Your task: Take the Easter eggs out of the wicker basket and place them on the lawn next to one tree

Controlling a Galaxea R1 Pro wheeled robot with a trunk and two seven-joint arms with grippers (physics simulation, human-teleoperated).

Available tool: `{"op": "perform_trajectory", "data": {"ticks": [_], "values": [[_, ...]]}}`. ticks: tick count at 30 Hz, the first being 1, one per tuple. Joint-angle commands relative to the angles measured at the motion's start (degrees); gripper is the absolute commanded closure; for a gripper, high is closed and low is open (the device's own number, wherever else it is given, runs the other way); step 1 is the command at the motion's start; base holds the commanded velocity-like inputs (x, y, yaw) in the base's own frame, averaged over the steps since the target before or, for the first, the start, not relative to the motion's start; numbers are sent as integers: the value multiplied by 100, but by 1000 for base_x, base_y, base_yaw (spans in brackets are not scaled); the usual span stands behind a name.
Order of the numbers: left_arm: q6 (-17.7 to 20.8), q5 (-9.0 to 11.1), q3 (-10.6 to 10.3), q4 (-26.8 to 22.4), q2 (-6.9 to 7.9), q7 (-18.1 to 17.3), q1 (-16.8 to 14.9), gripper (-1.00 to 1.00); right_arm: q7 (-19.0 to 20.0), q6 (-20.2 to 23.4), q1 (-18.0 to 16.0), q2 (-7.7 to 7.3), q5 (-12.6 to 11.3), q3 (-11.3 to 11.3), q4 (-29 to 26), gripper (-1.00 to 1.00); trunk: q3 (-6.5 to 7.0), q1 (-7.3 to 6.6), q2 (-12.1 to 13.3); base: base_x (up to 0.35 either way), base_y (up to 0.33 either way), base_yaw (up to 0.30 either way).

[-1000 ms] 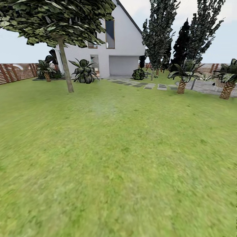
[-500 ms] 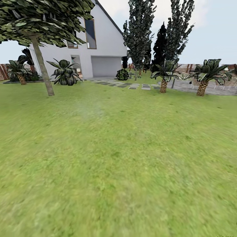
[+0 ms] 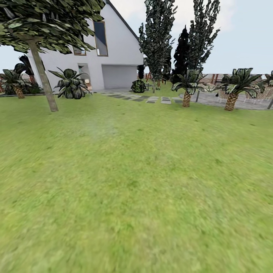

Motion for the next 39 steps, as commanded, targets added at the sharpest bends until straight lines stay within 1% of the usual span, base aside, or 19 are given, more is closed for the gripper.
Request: {"op": "perform_trajectory", "data": {"ticks": [1, 3, 7, 28, 30, 39], "values": [[-17, -20, 37, 2, 2, -3, -5, -100, -10, -16, -6, -3, 2, -2, 124, -100, -11, 7, -11, 329, 5, 0], [-33, -20, 42, -2, 8, -3, -5, -100, -10, -12, -6, -5, 3, -4, 274, -100, -11, 7, -11, 329, 3, 0], [-154, -20, 45, -4, 11, -3, -5, -100, -11, -7, -6, -7, -3, -3, 350, -100, -11, 7, -11, 329, 1, 0], [-162, -3, 56, -1, 42, -3, -5, -100, -11, -6, -6, -8, -1, -4, 371, -100, -11, 7, -11, 329, 4, 0], [-151, 4, 63, 3, 97, -9, -5, -100, -11, -6, -6, -8, -3, -3, 371, -100, -11, 7, -11, 329, 66, 0], [-142, 6, 64, 4, 114, -12, -5, -100, -11, -6, -6, -8, -5, -4, 371, -100, -11, 7, -11, 329, 72, 0]]}}
